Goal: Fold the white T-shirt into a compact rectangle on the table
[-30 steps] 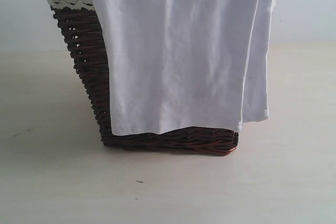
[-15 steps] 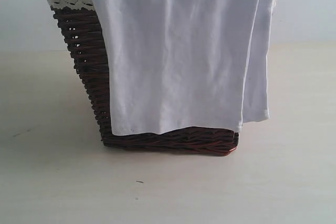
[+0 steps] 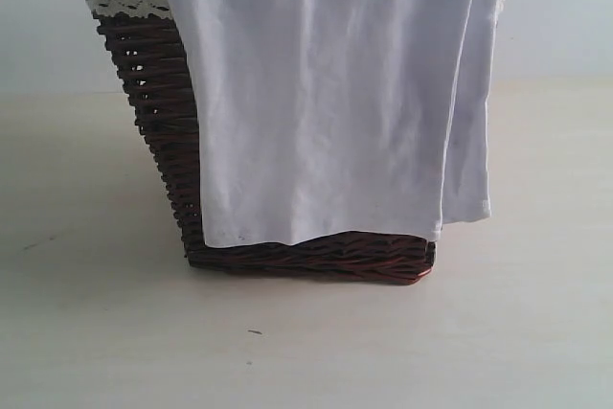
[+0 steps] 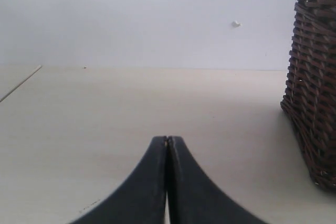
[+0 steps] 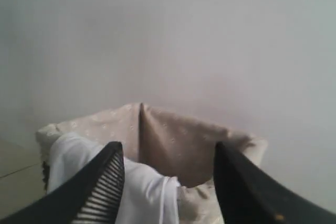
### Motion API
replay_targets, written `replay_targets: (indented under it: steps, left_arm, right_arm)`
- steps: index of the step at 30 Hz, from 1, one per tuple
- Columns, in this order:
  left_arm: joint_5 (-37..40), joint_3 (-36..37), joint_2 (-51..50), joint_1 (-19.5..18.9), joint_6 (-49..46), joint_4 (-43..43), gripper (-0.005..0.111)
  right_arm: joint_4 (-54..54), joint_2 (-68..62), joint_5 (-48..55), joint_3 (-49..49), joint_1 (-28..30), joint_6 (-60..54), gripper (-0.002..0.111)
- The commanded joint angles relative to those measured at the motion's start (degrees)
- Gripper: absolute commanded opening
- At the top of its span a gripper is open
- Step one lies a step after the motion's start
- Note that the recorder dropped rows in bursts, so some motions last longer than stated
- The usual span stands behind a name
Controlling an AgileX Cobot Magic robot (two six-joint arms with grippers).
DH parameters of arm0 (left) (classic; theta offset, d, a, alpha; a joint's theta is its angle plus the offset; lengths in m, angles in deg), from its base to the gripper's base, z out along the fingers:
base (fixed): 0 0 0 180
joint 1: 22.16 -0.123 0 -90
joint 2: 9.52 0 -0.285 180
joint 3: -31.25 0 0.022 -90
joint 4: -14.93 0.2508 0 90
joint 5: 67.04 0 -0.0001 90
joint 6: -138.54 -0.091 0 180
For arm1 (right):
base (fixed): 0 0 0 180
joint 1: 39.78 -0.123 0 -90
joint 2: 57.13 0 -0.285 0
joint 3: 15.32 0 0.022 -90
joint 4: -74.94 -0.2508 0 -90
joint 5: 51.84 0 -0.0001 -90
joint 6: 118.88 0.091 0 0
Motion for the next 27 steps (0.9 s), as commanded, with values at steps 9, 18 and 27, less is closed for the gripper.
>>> replay_targets:
  steps: [9, 18, 27]
  left_arm:
    - [-0.67, -0.03, 0.25, -0.13, -0.14, -0.58, 0.000]
    - [-0.67, -0.03, 0.25, -0.13, -0.14, -0.58, 0.000]
    - [-0.67, -0.03, 0.25, -0.13, -0.14, -0.58, 0.000]
  right_arm:
    - [4.36, -32.56, -14.37, 5.08, 0.03, 2.00, 0.052]
    - [-1.14, -34.46, -23.57, 5.08, 0.03, -6.49, 0.052]
    - [0.69, -34.25, -19.27, 5.08, 0.03, -6.03, 0.048]
